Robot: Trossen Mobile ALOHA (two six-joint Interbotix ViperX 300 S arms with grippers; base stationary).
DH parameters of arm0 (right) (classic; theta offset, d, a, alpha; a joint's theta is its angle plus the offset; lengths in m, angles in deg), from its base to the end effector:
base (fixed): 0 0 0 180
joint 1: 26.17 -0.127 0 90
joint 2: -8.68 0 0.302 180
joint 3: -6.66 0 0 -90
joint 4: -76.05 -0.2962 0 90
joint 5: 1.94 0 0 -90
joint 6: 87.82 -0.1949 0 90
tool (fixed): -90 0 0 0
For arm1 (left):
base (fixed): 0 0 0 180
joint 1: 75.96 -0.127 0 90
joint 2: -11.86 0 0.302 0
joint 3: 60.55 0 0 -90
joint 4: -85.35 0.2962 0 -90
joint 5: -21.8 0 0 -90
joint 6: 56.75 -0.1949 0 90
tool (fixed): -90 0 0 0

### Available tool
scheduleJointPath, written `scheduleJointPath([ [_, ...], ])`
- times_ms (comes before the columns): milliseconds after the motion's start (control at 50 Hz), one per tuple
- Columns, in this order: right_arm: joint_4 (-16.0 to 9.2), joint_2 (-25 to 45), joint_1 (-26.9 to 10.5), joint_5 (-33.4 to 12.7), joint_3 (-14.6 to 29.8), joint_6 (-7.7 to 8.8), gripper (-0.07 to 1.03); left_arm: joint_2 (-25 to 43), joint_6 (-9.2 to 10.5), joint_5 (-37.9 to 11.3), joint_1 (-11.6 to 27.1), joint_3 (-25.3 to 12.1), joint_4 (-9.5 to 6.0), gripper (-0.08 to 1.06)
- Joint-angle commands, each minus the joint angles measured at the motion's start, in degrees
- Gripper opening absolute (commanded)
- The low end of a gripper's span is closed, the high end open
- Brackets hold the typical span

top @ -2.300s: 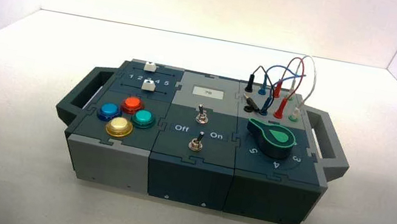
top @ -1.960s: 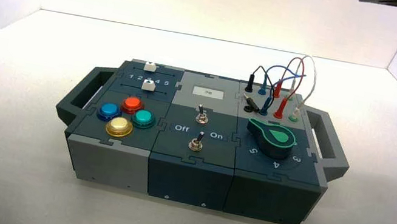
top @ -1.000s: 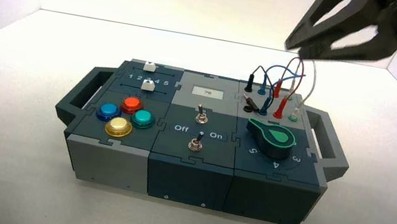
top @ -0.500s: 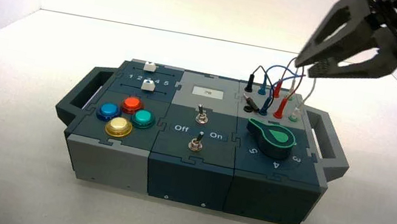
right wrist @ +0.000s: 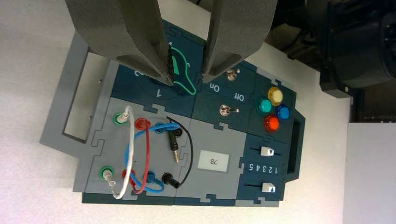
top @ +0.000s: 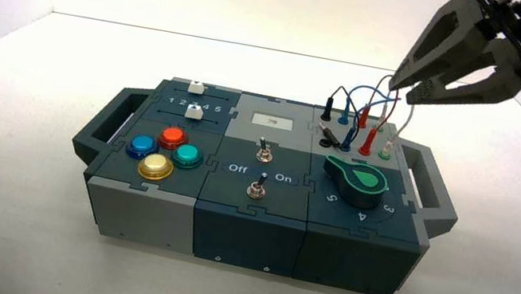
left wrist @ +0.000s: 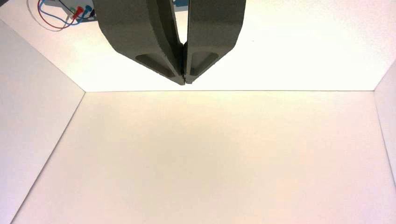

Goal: Pull the blue wire.

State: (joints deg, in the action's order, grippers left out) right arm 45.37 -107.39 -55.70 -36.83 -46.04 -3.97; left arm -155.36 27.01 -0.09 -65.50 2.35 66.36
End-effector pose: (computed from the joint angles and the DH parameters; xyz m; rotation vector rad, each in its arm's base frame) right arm 0.1738 0.1638 0.1081 0.3705 1.1971 0.4311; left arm 0.1773 -0.0568 0.2452 -0.1950 0.1436 -0.2915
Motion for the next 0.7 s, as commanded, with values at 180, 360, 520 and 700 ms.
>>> scheduleJointPath([
  [180,-2.37,3.87,-0.26,0.18,3.16,0.26,0.34,0.53,0.09,0.7,-0.35,-0.88,-0.18,-0.03],
  [360,-2.9,6.42,-0.26,0.35,3.6,0.44,0.34,0.53,0.0,0.7,-0.35,-0.97,-0.09,-0.03],
  [520,-2.9,8.0,-0.26,0.62,3.69,0.62,0.34,0.53,0.0,0.7,-0.26,-0.97,-0.18,-0.03],
  [700,-2.9,9.49,-0.26,1.49,4.22,0.62,0.34,0.18,0.0,0.88,-0.26,-0.97,-0.09,-0.03],
])
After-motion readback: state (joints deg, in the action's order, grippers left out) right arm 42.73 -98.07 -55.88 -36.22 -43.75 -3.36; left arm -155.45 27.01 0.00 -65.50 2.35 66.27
